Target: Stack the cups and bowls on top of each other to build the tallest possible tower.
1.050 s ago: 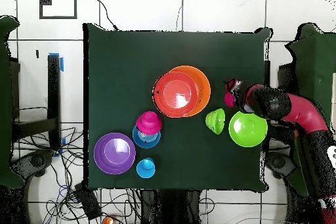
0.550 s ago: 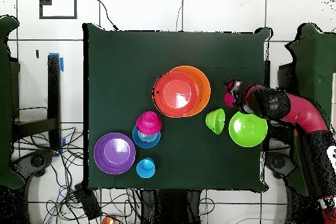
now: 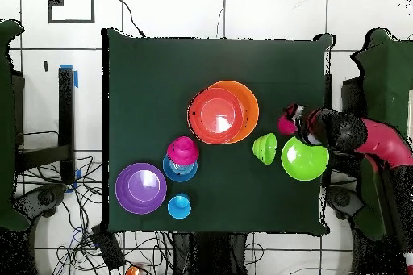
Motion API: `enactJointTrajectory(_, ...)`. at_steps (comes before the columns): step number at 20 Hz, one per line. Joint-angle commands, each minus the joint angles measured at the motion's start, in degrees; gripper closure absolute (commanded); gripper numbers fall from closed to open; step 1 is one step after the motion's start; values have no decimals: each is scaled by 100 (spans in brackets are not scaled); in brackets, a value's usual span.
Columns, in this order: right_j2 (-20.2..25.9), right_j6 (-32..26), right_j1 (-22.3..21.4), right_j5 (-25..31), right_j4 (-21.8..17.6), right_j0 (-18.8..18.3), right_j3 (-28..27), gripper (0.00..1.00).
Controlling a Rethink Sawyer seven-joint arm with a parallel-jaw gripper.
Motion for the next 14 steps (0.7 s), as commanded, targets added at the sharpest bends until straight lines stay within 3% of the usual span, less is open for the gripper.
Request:
enactJointTrajectory(1, -351, -1796, -382, 1784, 173, 370, 458, 0)
enactJointTrajectory(5, -137, -2120, -414, 2333, 333, 336, 521, 0)
enactJointTrajectory(14, 1, -2305, -264, 2688, 283, 372, 374, 0)
